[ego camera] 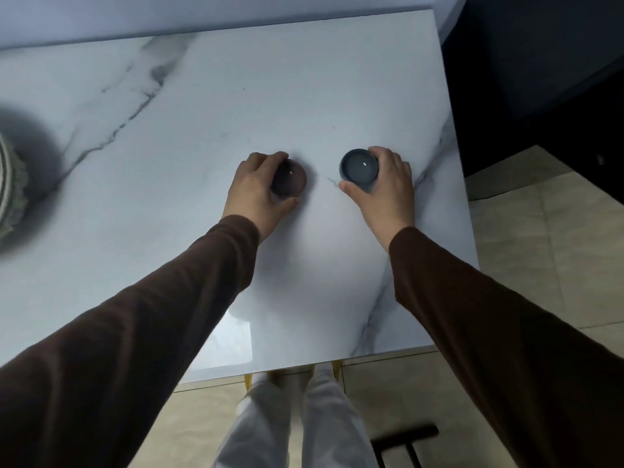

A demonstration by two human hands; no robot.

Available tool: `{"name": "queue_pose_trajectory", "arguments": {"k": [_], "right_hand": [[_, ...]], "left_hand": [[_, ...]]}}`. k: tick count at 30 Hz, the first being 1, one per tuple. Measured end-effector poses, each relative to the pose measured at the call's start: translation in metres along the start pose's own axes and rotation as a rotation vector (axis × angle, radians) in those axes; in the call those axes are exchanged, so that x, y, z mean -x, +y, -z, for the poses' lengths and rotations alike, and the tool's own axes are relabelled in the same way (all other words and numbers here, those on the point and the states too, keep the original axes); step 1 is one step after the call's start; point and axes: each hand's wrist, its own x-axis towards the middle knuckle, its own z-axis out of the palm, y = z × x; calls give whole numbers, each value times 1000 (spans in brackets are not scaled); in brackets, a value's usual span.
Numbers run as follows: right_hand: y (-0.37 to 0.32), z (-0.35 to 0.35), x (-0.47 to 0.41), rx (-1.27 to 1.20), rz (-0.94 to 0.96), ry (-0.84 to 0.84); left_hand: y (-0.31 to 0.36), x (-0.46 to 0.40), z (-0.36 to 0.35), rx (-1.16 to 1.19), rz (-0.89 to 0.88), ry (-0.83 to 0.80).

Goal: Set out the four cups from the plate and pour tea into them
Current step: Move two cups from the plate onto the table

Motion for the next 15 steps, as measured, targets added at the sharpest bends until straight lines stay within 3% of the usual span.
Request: {"name": "queue_pose_trajectory", "arguments": {"k": [15], "right_hand": [[11, -9, -16, -41, 37, 1]], "left_hand": [[10, -18, -16, -68, 23, 5]]}}
